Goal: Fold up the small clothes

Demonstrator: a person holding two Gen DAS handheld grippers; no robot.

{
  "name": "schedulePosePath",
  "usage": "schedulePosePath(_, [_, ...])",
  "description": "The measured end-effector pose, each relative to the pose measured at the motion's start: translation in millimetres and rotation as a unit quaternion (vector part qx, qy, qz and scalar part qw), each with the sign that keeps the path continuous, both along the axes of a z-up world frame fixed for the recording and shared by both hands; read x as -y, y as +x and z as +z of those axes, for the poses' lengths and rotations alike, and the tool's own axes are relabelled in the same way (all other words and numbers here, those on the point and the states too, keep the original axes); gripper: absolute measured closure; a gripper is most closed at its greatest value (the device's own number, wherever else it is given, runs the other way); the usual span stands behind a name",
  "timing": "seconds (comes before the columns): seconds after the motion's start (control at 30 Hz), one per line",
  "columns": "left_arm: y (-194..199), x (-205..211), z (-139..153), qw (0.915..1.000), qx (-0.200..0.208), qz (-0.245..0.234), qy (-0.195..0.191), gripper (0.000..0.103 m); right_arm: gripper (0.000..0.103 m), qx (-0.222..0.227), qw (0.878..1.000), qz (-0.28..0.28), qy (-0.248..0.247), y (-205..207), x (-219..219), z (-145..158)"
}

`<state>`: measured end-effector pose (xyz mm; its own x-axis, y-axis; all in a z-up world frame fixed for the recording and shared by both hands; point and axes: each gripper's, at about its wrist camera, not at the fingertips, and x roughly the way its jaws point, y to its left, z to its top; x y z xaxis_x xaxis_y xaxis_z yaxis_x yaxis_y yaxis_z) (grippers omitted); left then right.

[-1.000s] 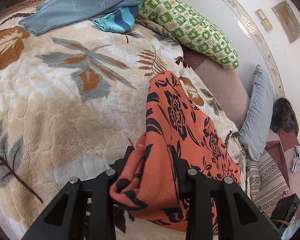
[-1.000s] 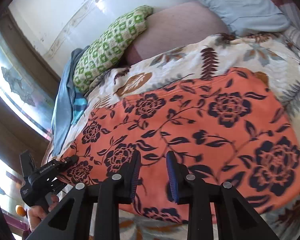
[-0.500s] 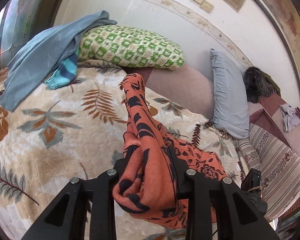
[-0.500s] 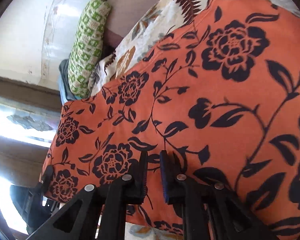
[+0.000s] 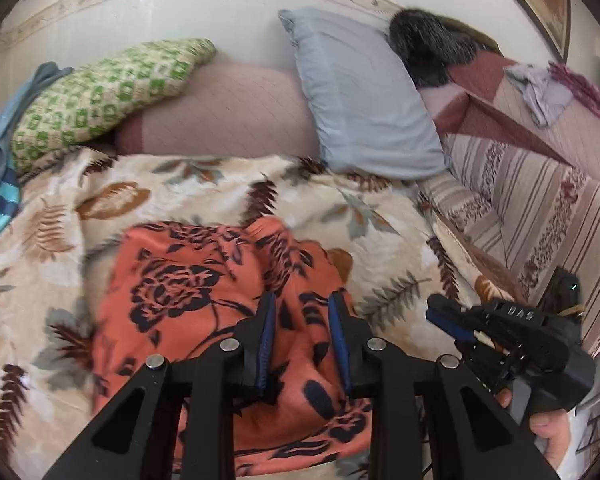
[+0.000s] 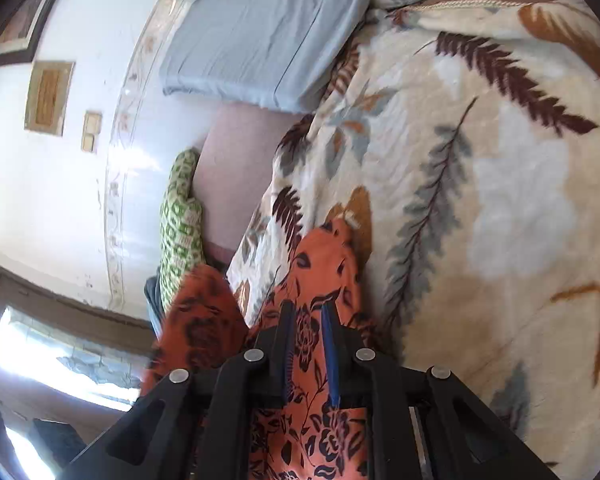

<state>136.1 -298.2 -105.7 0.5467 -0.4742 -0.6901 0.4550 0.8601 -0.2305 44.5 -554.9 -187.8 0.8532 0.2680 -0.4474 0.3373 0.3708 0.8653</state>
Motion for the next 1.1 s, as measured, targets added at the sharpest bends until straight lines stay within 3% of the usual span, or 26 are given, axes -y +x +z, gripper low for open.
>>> schedulePosePath(0.1, [-15.1,56.7,-62.1,0.9960,-0.064,-0.058,0.023,0.091,0.087,0.001,1.000,-0.029,0.002,-10.3,24.8,1.9])
schedulePosePath(0.17, [-25.9,65.4,-81.2,0.9917,-0.088,-0.083,0.044,0.091,0.087,0.002,0.999,-0.036,0.003,-12.7,33.8,2.7])
schedulePosePath(0.27, [-46.7,40.6,-50.2,0.9927,-0.016,-0.113,0.040,0.090,0.087,0.020,0.999,0.019,0.027,0.5,28.7,3.5])
schedulePosePath(0.33, [-54.3,9.5,-19.7,0.9919,0.047,-0.110,0.042,0.079,0.084,0.027,0.997,0.074,0.025,18.9,10.6,6.7])
schedulePosePath(0.4, [-54.5,-27.3,5.0,0.9906,0.102,-0.079,0.046,0.046,0.081,0.034,0.993,0.108,0.040,33.1,-6.1,5.8])
schedulePosePath(0.43, [-50.8,-45.0,13.0,0.9897,0.119,-0.057,0.055,0.041,0.075,0.035,0.990,0.124,0.054,40.5,-15.5,3.5])
schedulePosePath(0.5, [-33.7,-78.4,19.6,0.9897,0.124,-0.022,0.067,0.040,0.027,0.019,0.987,0.147,0.064,53.7,-37.1,-1.3])
schedulePosePath(0.7, [29.5,-161.4,-15.6,0.9938,0.047,0.072,0.070,0.040,0.027,-0.024,0.985,0.170,0.010,86.4,-88.9,-8.8])
schedulePosePath(0.83, [49.0,-173.1,-51.0,0.9967,-0.001,0.057,0.057,0.040,0.027,-0.068,0.983,0.173,-0.014,115.9,-104.5,-27.8])
schedulePosePath(0.9, [47.7,-170.4,-64.6,0.9986,-0.008,0.026,0.044,0.040,0.027,-0.097,0.979,0.177,-0.039,130.9,-112.1,-36.4])
schedulePosePath(0.97, [44.0,-167.3,-72.0,0.9992,-0.003,0.007,0.040,0.040,0.027,-0.091,0.976,0.193,-0.046,140.2,-119.8,-35.8])
schedulePosePath(1.03, [43.7,-164.4,-74.9,0.9989,0.002,-0.012,0.045,0.040,0.036,-0.065,0.967,0.240,-0.054,144.0,-136.1,-25.3])
schedulePosePath(1.1, [46.3,-163.2,-73.7,0.9988,0.000,-0.021,0.043,0.040,0.058,-0.077,0.950,0.270,-0.139,145.3,-160.3,-13.9])
